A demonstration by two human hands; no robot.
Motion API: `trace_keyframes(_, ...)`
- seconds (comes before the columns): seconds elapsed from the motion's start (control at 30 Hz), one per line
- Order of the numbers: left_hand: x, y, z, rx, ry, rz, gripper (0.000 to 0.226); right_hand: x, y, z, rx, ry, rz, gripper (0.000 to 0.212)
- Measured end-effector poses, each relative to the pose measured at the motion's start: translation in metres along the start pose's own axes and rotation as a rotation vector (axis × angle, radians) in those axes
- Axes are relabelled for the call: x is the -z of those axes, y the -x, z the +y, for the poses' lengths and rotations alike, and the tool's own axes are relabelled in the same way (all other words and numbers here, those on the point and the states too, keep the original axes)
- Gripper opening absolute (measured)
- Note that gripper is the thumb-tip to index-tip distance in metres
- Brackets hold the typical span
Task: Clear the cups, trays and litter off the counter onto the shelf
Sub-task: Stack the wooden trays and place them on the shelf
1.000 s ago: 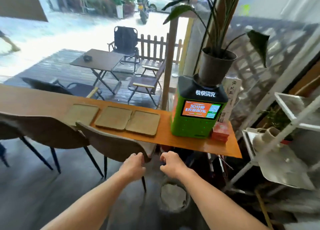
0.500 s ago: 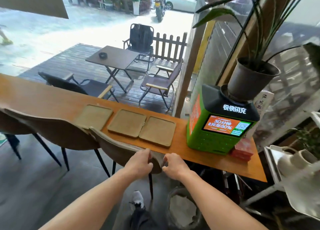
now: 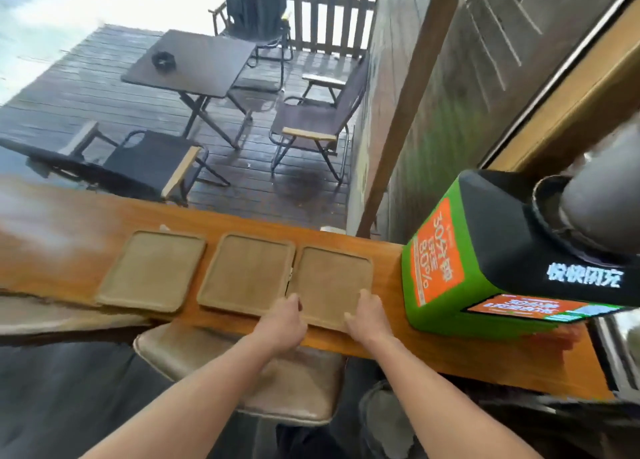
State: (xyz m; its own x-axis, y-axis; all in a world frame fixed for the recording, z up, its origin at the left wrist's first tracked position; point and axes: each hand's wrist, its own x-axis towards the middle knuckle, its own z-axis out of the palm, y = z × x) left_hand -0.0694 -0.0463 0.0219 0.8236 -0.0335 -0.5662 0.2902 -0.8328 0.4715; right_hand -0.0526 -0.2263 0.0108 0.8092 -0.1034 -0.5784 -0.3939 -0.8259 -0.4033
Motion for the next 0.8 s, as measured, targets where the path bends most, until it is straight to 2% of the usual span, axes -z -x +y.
trace_keyframes(0.17,-0.003,-0.044,-0.013,0.091,0.031,-0.041,0.04,-0.016,-0.037,0.0,-0.208,-0.055,0.021,0.073)
trace_keyframes(0.33,-0.011,-0.065,-0.023,0.149,0.02,-0.063,0.038,-0.035,-0.051,0.009,-0.306,-0.105,0.034,0.083)
trace_keyframes(0.43,-0.017,-0.072,-0.03,0.139,0.029,-0.038,0.033,-0.044,-0.055,0.007,-0.372,-0.196,0.107,0.086)
trace_keyframes(0.53,-0.02,-0.075,-0.033,0.129,0.075,0.006,0.027,-0.046,-0.058,0.006,-0.493,-0.315,0.144,0.08)
trace_keyframes(0.6,-0.023,-0.076,-0.033,0.118,0.1,0.017,0.031,-0.046,-0.06,0.011,-0.564,-0.428,0.143,0.074)
trace_keyframes(0.73,-0.038,-0.069,-0.023,0.094,0.133,-0.062,0.042,-0.047,-0.06,0.024,-0.568,-0.503,0.149,0.045)
trace_keyframes(0.8,-0.048,-0.063,-0.016,0.078,0.157,-0.071,0.042,-0.049,-0.059,0.027,-0.577,-0.524,0.147,0.043)
